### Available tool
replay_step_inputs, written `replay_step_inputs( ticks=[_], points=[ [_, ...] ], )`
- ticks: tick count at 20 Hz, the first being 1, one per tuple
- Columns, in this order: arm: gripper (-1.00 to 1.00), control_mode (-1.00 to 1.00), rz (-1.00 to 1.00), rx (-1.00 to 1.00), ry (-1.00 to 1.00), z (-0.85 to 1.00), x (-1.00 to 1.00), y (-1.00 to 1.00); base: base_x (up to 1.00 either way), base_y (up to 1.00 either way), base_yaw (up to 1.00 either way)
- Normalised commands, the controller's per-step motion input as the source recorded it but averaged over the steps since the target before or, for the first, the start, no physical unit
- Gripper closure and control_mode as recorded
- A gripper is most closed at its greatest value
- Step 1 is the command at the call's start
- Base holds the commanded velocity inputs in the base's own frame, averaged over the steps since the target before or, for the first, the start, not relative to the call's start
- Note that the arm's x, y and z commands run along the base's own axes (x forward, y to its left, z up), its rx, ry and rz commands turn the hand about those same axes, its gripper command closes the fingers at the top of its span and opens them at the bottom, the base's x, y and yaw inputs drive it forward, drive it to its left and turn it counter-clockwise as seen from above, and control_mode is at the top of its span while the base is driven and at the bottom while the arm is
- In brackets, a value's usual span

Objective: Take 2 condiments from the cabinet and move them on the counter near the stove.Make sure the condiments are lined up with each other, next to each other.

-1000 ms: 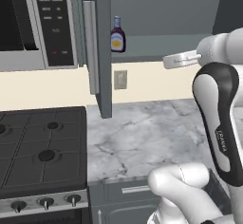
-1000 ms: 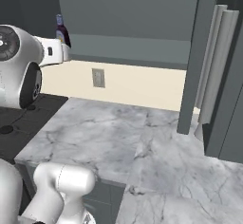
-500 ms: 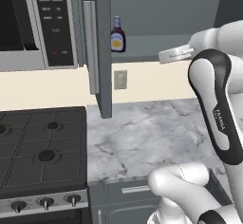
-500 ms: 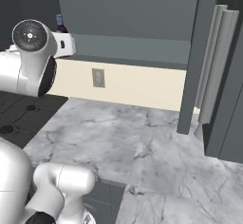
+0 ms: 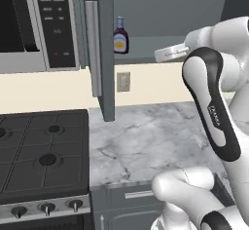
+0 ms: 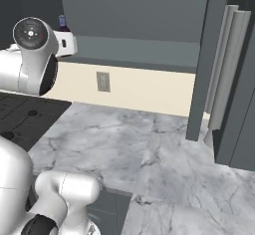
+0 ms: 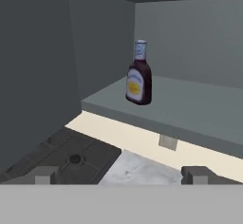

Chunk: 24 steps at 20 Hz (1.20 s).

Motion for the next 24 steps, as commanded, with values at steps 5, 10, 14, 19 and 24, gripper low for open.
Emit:
replay_step_inputs(
  ticks=[5,10,14,19,24],
  points=[
    [-1.0,-1.0,0.0,0.0,0.0,0.0,0.35,0.0,0.0,0.0,0.0],
    [-1.0,-1.0,0.0,0.0,0.01,0.0,0.35,0.02,0.0,0.0,0.0],
    [-1.0,-1.0,0.0,0.0,0.0,0.0,0.31,0.07,0.0,0.0,0.0],
    [-1.0,-1.0,0.0,0.0,0.0,0.0,0.3,0.13,0.0,0.0,0.0],
    [-1.0,-1.0,0.02,0.0,0.0,0.0,0.24,0.19,0.0,0.0,0.0]
  ],
)
